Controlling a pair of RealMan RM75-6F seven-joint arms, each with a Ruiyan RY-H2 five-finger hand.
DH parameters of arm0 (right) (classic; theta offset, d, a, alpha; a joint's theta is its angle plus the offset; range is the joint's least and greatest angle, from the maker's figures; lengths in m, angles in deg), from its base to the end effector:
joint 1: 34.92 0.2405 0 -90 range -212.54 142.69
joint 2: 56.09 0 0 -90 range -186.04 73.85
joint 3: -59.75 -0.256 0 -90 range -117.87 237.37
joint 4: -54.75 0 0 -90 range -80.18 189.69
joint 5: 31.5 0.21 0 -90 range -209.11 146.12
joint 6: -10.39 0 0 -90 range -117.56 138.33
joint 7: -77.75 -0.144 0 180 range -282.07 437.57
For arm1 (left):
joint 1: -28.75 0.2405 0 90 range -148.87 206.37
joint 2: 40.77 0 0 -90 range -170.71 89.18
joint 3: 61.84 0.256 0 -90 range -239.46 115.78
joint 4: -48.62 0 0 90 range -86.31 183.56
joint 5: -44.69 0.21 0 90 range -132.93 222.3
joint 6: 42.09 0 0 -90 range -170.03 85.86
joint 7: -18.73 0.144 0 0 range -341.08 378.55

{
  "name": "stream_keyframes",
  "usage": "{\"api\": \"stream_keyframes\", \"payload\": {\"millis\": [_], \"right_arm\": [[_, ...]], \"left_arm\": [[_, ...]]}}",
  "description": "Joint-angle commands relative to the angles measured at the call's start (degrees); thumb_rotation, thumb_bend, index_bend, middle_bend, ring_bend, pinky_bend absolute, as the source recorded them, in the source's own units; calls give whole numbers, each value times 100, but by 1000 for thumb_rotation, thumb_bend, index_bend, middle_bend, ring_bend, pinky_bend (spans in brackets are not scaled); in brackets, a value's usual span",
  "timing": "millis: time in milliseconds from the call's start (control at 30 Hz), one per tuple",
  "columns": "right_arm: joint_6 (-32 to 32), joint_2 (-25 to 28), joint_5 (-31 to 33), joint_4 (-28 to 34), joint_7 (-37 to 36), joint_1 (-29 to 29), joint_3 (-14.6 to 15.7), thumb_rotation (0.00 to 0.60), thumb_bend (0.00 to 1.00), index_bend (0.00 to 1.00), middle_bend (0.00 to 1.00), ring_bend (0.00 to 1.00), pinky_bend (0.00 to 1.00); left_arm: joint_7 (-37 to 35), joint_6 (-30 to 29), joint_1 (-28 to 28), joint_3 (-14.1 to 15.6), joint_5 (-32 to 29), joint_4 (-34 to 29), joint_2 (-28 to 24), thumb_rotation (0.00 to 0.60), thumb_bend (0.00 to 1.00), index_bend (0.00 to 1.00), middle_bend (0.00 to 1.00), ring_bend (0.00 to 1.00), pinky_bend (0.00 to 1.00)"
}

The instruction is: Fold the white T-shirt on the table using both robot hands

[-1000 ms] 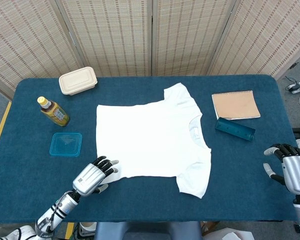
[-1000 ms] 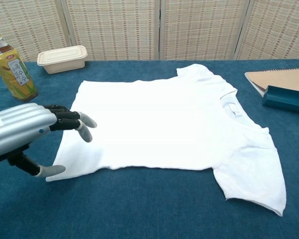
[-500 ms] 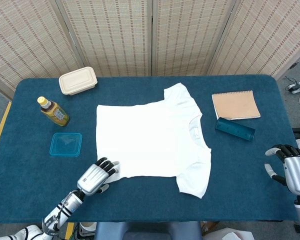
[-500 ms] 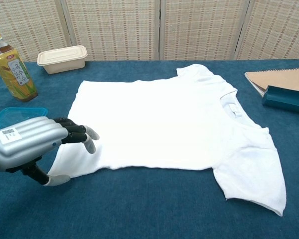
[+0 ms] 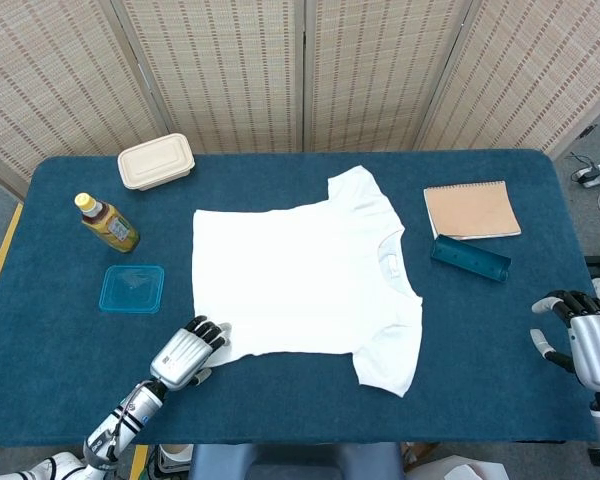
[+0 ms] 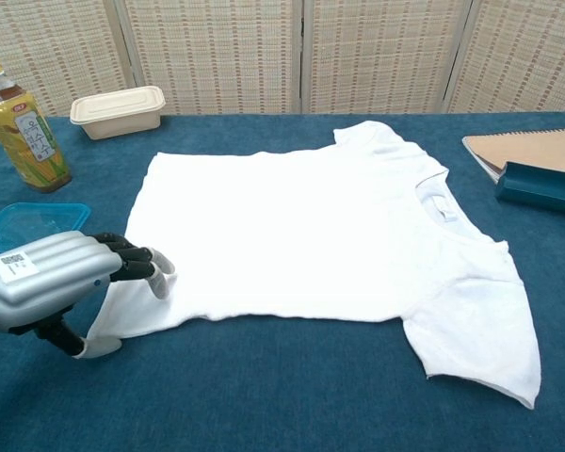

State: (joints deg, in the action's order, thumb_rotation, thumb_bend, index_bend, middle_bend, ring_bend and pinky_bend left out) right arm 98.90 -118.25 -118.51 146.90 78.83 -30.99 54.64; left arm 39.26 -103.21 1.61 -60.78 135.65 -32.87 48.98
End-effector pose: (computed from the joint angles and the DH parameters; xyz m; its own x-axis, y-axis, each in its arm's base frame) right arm -0.3075 -0.1837 0.1828 0.4430 0.0928 0.8917 -0.8950 -0.0116 0.4458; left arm -0.2087 0.2429 -0.0373 0.6361 0.1912 0.7475 0.6913 -0.5715 -0.4422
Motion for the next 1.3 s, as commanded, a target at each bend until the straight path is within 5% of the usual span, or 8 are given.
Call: {"api": "stream_keyframes", "payload": {"millis": [33,667,1300], "right_arm": [[6,1,0,0,-4,-5,-1,600,254,453,376,298,374],[0,-16,22,-1,-9,-22,-8,600,254,453,376,298,378],[-65,-19,72,-29,-60,-19,-9,600,254,453,376,298,379]], "left_arm": [[9,-6,-8,-4,-31,39,2,600,273,384,197,219,148],[-49,-65,-21,28,-231,171,-13,600,276,498,200,219,148],[-268,-91,-111,-3,-276,195,21,600,590,662,229,220,148]]}}
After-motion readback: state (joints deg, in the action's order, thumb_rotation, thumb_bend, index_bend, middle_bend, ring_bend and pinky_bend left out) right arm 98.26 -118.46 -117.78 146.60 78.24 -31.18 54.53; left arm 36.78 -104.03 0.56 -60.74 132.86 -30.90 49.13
